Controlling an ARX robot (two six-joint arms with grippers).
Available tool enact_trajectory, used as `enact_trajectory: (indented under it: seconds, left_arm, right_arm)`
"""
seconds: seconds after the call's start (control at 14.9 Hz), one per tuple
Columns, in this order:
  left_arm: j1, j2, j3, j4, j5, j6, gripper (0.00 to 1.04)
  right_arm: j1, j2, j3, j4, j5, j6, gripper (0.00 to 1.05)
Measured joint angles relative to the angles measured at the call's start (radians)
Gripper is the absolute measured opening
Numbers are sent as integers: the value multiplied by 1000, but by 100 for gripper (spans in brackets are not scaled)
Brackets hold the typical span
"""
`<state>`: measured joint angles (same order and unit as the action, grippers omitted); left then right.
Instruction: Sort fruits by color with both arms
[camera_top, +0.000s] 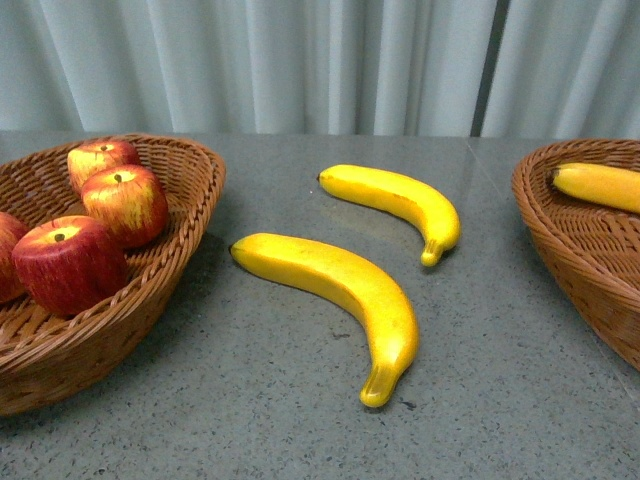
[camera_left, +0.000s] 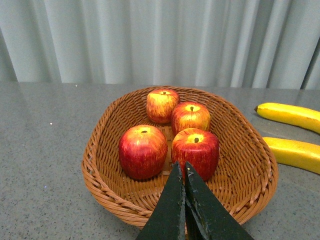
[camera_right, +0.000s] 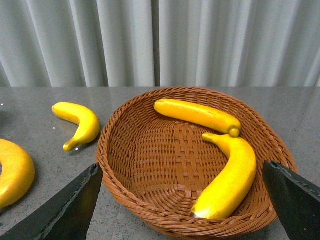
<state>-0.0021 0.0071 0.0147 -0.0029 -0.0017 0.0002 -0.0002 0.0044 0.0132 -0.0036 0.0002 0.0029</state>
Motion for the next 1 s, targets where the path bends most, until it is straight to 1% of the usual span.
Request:
enact_trajectory:
  seconds: [0.07, 0.4, 0.54, 0.6, 0.67, 0.74, 0.87, 0.94, 1.0]
  left_arm:
    - [0, 0, 0, 0, 2, 0, 12]
    - [0, 0, 0, 0, 2, 0, 75]
    - [0, 0, 0, 0, 1, 0, 98]
    - [0, 0, 0, 0, 0, 1, 98]
    - [0, 0, 0, 0, 2, 0, 98]
    - [0, 0, 0, 0, 2, 0, 98]
    - [0, 0, 0, 0, 2, 0, 98]
    - [0, 0, 0, 0, 2, 0, 98]
    - [0, 0, 0, 0, 2, 0, 98]
  right_arm:
    - [0, 0, 0, 0, 0, 0, 98]
    - [0, 0, 0, 0, 0, 0, 98]
    - [0, 0, 0, -1, 0, 0, 98]
    - [-29, 32, 10, -29, -81, 48, 98]
    - [-67, 185, 30, 81, -163, 124, 98]
    - [-51, 348, 72, 235, -191, 179, 98]
    - [61, 719, 231, 564, -208, 179, 98]
    - [126, 906, 328, 673, -214, 156, 98]
    - [177, 1065, 422, 711, -229, 130, 98]
